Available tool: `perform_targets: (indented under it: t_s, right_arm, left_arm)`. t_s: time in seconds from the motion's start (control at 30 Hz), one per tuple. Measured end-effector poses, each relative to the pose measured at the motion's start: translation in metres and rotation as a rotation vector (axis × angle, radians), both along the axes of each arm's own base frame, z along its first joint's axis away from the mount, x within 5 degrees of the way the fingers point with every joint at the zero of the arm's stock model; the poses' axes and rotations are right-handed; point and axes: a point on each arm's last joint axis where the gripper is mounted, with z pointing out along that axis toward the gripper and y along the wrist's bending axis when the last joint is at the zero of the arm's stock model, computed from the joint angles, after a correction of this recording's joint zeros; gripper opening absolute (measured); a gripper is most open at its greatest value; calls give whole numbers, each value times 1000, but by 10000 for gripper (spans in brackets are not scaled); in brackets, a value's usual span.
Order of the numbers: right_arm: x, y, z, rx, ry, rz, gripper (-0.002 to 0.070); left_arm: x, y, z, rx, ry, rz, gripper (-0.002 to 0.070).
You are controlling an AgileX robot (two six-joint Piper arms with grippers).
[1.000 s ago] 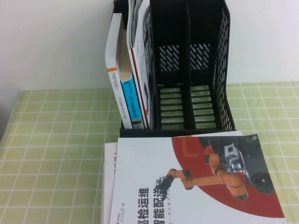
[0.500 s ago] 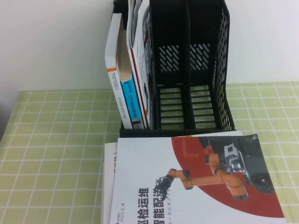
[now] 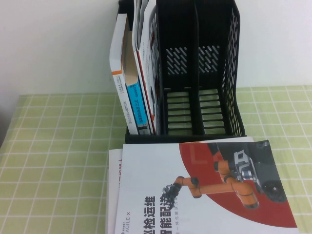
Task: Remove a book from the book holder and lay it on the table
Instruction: Hold the bookshelf
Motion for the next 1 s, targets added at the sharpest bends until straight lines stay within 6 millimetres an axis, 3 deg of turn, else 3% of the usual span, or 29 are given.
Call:
perform_targets:
  t_s: [0.17, 0.37, 0.5, 0.67, 0.8, 1.0]
  right_arm:
    - [23, 16, -12, 130, -30, 50, -2]
    - [47, 32, -18, 35, -117, 124, -2]
    - [51, 48, -26, -48, -101, 232, -2]
    - [60, 73, -41, -244, -65, 442, -2]
    - [75, 95, -41, -204, -27, 507, -2]
    - [95, 124, -40, -204, -82, 529, -2]
  left_arm:
    - [2, 1, 14, -146, -128, 29, -3]
    - [13, 8, 30, -279, -304, 109, -3]
    - [31, 7, 22, -279, -245, 124, -3]
    - [68, 2, 1, -253, -74, 130, -3]
    - [97, -5, -2, -146, 47, 90, -2]
    - [136, -26, 15, 192, 111, -81, -3]
